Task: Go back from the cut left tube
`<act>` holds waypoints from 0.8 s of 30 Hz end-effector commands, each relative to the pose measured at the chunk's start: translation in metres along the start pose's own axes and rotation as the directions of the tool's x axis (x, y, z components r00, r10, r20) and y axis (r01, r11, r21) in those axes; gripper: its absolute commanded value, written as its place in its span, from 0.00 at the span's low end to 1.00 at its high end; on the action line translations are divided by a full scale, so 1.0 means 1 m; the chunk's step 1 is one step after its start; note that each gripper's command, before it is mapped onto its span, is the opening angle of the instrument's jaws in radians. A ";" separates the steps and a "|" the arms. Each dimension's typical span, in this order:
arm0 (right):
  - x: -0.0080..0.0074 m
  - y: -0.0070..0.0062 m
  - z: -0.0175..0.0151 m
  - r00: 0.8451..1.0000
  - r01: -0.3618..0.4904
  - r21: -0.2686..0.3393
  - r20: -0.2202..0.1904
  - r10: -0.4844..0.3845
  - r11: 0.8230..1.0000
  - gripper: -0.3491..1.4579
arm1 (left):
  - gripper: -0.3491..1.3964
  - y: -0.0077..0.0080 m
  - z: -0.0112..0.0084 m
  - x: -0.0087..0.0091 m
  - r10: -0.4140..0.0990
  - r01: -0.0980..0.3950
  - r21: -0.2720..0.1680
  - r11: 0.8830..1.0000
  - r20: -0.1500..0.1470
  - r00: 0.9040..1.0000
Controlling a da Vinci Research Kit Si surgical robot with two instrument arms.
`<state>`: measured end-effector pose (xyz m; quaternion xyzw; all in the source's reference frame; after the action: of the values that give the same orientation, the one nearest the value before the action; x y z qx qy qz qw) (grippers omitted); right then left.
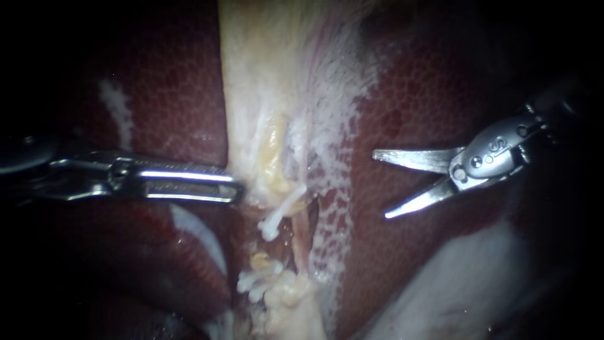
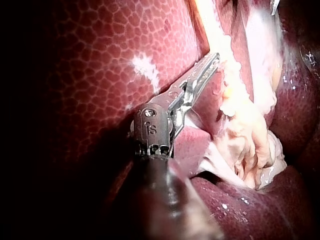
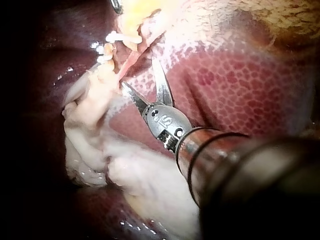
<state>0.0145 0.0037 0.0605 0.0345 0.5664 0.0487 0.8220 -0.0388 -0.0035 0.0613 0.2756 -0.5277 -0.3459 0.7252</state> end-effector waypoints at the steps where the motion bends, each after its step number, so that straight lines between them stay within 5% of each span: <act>1: -0.0001 0.0000 0.0000 1.000 0.000 0.000 -0.001 0.000 1.000 0.98 | 0.00 0.0000 0.0000 0.0000 0.001 -0.001 0.001 1.000 -0.001 1.000; 24: -0.0005 0.0000 0.0002 1.000 0.002 0.007 -0.006 -0.001 1.000 0.98 | 0.00 0.0000 0.0007 0.0004 0.001 0.000 0.010 1.000 -0.010 1.000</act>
<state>0.0145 0.0036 0.0610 0.0369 0.5689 0.0460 0.8203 -0.0395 -0.0038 0.0617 0.2808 -0.5257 -0.3418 0.7266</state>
